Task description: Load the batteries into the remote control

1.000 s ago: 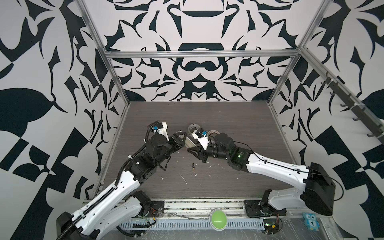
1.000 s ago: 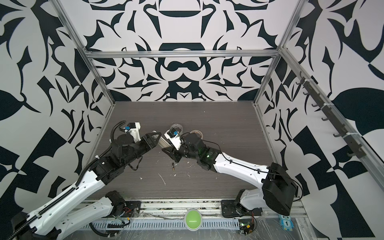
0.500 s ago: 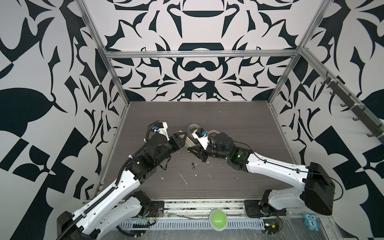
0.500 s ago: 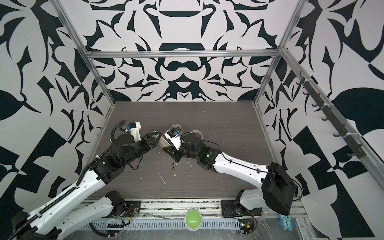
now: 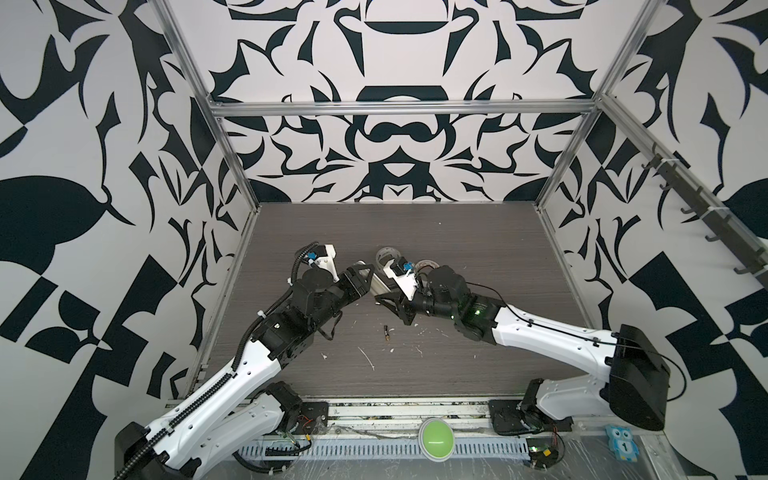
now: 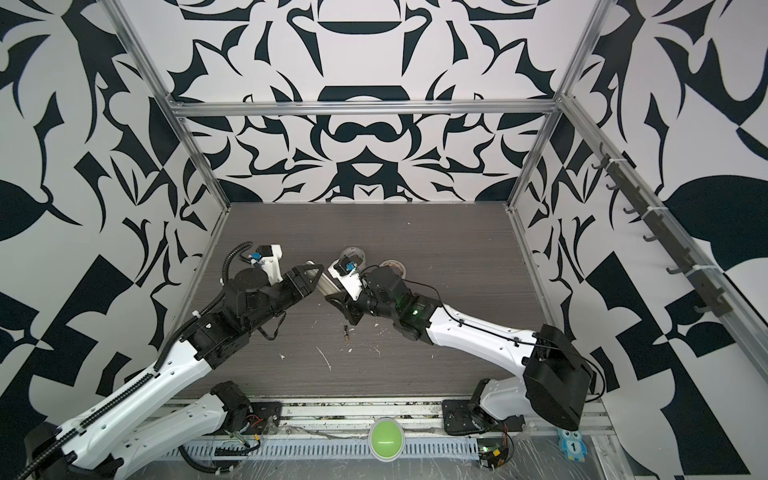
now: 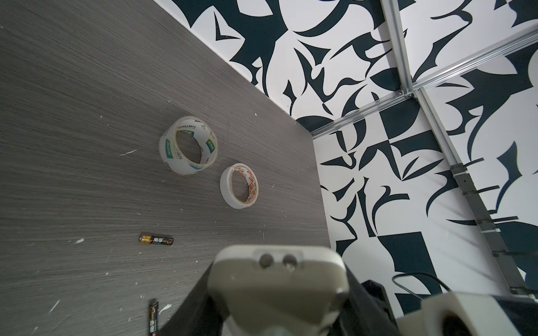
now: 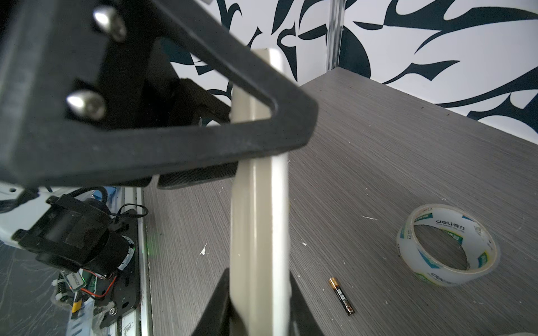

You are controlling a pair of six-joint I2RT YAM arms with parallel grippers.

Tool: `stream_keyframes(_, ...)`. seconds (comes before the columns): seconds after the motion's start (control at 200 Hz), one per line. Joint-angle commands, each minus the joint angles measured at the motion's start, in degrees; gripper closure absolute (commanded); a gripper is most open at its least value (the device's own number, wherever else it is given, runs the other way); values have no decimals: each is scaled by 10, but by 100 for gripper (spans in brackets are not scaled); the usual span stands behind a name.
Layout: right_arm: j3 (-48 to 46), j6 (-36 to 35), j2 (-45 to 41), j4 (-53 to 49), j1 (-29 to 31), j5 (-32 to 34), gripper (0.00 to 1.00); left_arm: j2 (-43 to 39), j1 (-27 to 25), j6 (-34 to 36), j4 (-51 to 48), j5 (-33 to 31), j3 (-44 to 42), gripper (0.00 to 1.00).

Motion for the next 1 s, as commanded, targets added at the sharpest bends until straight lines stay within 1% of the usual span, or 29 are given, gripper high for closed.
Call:
stream_keyframes(0.0,32,-4,-8,10,4,5,100,-3,1,-4,20,-2,-6,93)
stream_keyframes(0.09,29,-5,-16,4,3,5,100,-4,2,12,22,0,-7,71)
stream_keyframes(0.215,26,-5,-33,-6,3,11,100,-9,5,27,25,1,-12,52)
stream_keyframes(0.39,25,-6,-62,-22,3,9,100,-18,10,44,29,3,-16,22)
stream_keyframes(0.44,25,-6,-68,-25,2,9,100,-20,12,49,31,6,-17,16)
stream_keyframes(0.465,25,-6,-69,-26,3,9,100,-21,13,51,31,7,-16,16)
stream_keyframes(0.475,25,-6,-71,-26,2,9,100,-22,14,53,32,8,-16,13)
stream_keyframes(0.49,24,-5,-72,-27,2,9,100,-22,14,54,32,10,-16,10)
stream_keyframes(0.585,23,-5,-77,-32,3,11,100,-26,16,67,42,23,-16,3)
stream_keyframes(0.65,21,-2,-79,-33,2,12,100,-28,16,78,50,38,-15,0)
stream_keyframes(0.87,13,5,-93,-38,1,23,100,-35,16,116,82,77,-16,1)
stream_keyframes(0.995,4,13,-109,-35,-3,25,100,-35,16,137,114,114,-19,1)
